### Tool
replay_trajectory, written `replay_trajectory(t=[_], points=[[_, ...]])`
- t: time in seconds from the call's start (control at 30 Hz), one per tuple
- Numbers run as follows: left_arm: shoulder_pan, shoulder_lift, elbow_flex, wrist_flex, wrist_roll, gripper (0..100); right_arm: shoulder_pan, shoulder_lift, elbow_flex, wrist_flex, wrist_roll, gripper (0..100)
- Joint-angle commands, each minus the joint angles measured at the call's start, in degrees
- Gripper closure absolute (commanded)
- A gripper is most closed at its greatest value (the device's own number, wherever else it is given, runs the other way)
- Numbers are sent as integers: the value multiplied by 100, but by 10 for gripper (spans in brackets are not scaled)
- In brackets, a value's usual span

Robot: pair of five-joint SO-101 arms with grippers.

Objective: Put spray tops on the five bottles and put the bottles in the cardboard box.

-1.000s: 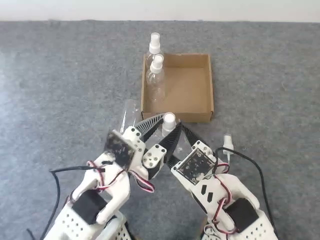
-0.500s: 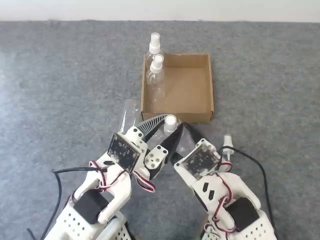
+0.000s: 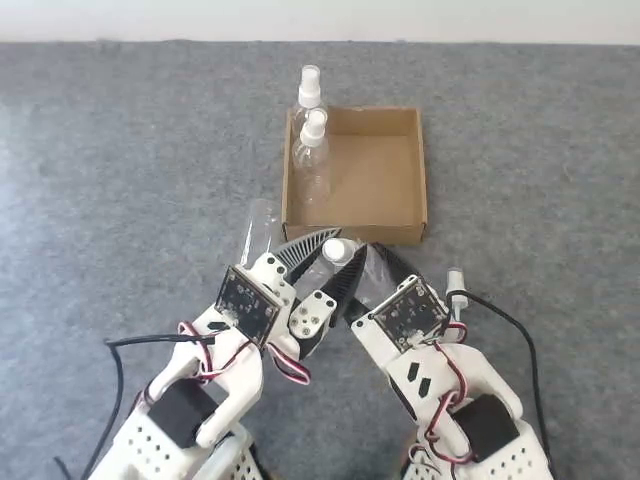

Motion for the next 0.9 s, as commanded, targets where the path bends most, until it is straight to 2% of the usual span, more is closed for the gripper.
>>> replay_trajectory(t=[0.0, 0.23, 0.87], points=[[26, -35, -4, -167, -26, 977, 189, -101, -369, -110, -44, 966], [26, -35, 4, -132, -26, 977, -154, -101, -246, -119, 290, 991], [35, -35, -4, 35, -26, 977, -145, -101, -273, 48, 299, 991]])
